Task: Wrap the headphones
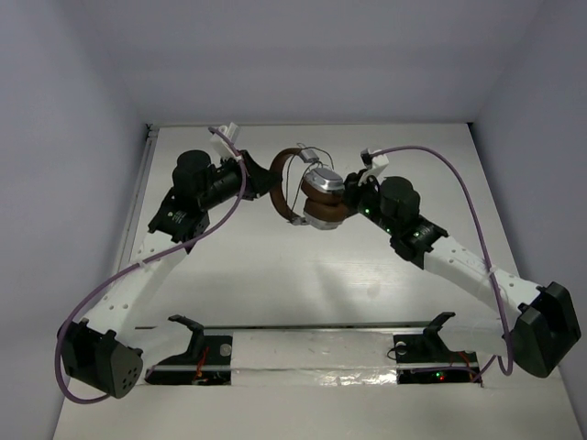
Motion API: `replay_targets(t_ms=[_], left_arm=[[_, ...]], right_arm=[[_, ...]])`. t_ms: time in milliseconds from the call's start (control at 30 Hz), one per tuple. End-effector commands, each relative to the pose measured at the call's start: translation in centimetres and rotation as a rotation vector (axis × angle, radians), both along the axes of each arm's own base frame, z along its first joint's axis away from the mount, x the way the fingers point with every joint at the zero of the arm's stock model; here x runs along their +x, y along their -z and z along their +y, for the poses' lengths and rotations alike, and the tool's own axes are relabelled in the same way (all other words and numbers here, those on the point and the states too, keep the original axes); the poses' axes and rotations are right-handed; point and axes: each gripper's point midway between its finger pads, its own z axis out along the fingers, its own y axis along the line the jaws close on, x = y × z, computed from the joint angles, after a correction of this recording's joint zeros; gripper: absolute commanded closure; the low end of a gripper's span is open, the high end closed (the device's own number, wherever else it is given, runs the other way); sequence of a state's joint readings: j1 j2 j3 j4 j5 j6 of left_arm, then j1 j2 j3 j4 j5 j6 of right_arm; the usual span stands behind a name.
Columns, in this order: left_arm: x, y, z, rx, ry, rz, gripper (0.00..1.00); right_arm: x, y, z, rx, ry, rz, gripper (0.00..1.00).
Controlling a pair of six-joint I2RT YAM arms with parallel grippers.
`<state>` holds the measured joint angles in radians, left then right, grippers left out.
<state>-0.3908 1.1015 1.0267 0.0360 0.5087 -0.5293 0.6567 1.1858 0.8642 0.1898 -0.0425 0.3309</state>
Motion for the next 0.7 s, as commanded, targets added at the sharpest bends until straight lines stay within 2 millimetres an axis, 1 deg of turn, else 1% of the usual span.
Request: replay_targets(t_ms=[0,67,100,167,200,233,267,300,333,367,433,467,500,533,600,633,667], left_arm=[[0.8,-6.5,0.9,-0.113,-0.081,-0.140,1.00],[1.4,-6.7,1.5,-0.115,-0.135,-0.138,1.00],[1.6,-6.7,1.7,-0.118,-0.151,-0.134,1.00],[2.2,-6.6,2.1,-0.141,-0.200,-0.119,1.00],[2.3,-6.6,2.2,-0.154,-0.209,-0.115,1.00],[2.5,-6.0,2.2,-0.174,-0.223,-0.093,1.00],[2.7,-6.4,2.1,-0.193,-0.224,-0.106,1.00],[2.8,-6.1,2.1,-0.202,-0.224,-0.097,1.00],[3.1,-5.5,2.0,-0.206,-0.230,-0.084,1.00],[3.6,-5.2,1.9,-0.214,-0.238,-0.077,1.00],[4.3,-4.3,2.0,-0.208,-0.261,-0.062,1.00],[5.0,-3.5,1.9,-0.197,-0.275,-0.044,1.00],[5.3,-3.0,1.7,-0.189,-0.286,-0.037,1.00],[6.1,-2.0,2.1,-0.173,-0.327,-0.022,1.00],[6.6,-1.1,2.2,-0.173,-0.348,-0.009,1.00],[6.6,-0.2,1.9,-0.170,-0.346,0.007,1.00],[7.0,0.4,1.7,-0.172,-0.349,0.016,1.00]], right_arm=[[-0.9,-4.4,1.4,0.186,-0.096,-0.113,0.82],[-1.3,-4.5,1.7,0.219,-0.122,-0.113,0.82],[-1.5,-4.1,1.8,0.223,-0.130,-0.102,0.82],[-1.7,-3.9,2.4,0.252,-0.165,-0.091,0.83],[-1.9,-3.5,2.6,0.257,-0.174,-0.083,0.83],[-2.1,-3.1,2.8,0.265,-0.189,-0.077,0.83],[-2.2,-3.6,3.0,0.297,-0.200,-0.092,0.83],[-2.2,-3.2,3.2,0.304,-0.209,-0.083,0.83],[-2.4,-2.7,3.4,0.306,-0.227,-0.074,0.83],[-2.6,-3.0,3.7,0.327,-0.245,-0.079,0.83],[-2.9,-2.2,4.2,0.333,-0.279,-0.054,0.83],[-3.0,-2.0,4.4,0.345,-0.285,-0.039,0.83],[-3.1,-1.7,4.5,0.347,-0.294,-0.027,0.83],[-3.5,-1.4,4.6,0.348,-0.311,-0.016,0.84],[-4.1,-0.5,4.3,0.370,-0.315,0.004,0.88],[-4.1,-0.2,4.1,0.374,-0.301,0.007,0.90],[-4.3,0.6,3.9,0.371,-0.297,0.022,0.96]])
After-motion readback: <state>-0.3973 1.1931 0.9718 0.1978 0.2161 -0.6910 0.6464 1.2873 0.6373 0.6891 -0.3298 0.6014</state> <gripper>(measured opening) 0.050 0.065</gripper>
